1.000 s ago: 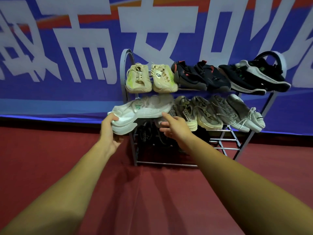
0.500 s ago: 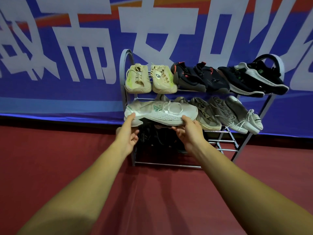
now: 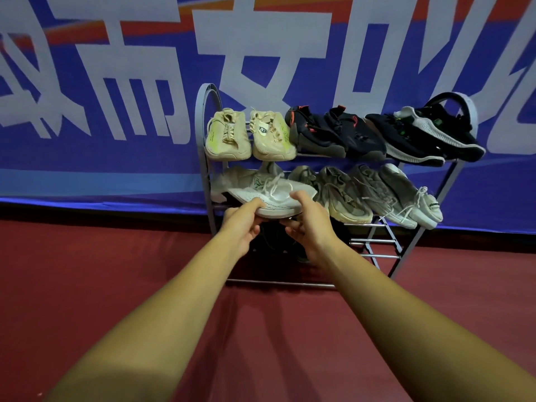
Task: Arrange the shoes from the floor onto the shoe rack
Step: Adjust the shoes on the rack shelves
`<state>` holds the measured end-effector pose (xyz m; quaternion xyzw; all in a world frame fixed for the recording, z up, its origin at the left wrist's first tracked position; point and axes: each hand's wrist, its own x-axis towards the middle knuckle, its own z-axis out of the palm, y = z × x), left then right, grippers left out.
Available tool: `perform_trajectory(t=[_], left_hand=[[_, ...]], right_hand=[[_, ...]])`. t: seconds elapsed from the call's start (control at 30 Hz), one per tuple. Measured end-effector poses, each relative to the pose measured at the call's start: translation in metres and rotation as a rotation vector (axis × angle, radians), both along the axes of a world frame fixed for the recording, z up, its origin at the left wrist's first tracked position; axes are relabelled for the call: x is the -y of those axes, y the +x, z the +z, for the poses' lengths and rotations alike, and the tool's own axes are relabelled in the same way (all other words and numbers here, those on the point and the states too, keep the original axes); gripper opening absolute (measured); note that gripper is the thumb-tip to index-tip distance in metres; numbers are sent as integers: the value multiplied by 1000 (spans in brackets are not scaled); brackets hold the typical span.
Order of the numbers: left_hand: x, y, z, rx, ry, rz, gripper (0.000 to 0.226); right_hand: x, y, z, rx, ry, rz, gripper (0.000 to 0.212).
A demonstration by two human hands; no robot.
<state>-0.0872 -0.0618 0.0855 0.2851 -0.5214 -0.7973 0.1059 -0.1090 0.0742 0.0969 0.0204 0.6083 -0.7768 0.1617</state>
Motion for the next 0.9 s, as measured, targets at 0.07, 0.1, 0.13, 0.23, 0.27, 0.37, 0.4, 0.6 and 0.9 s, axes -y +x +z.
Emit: perform_trajectory(t=[0.07, 0.1, 0.13, 0.23, 0.27, 0.37, 0.4, 0.6, 0.9], left_hand=[[11, -2, 2, 14, -38, 23, 14], [17, -3, 3, 18, -59, 35, 13], [22, -4, 3, 20, -81, 37, 12], [32, -6, 2, 3, -110, 19, 20], [34, -7, 3, -6, -105, 25, 27], [43, -10, 3, -17, -123, 37, 42], [48, -9, 3, -16, -136, 32, 42], [65, -5, 3, -22, -96, 32, 42], [66, 12, -12, 25, -64, -113, 12]], right_hand=[[-1, -3, 0, 3, 87, 45, 30], [-1, -4, 0, 18, 96, 83, 31], [-1, -3, -1, 41, 86, 124, 32], [4, -4, 1, 99, 21, 232, 34], [6, -5, 2, 124, -13, 250, 34], [10, -10, 3, 190, -59, 248, 41], [11, -11, 2, 192, -46, 235, 38], [24, -17, -12, 143, -51, 199, 17], [72, -7, -32, 44, -59, 78, 15]])
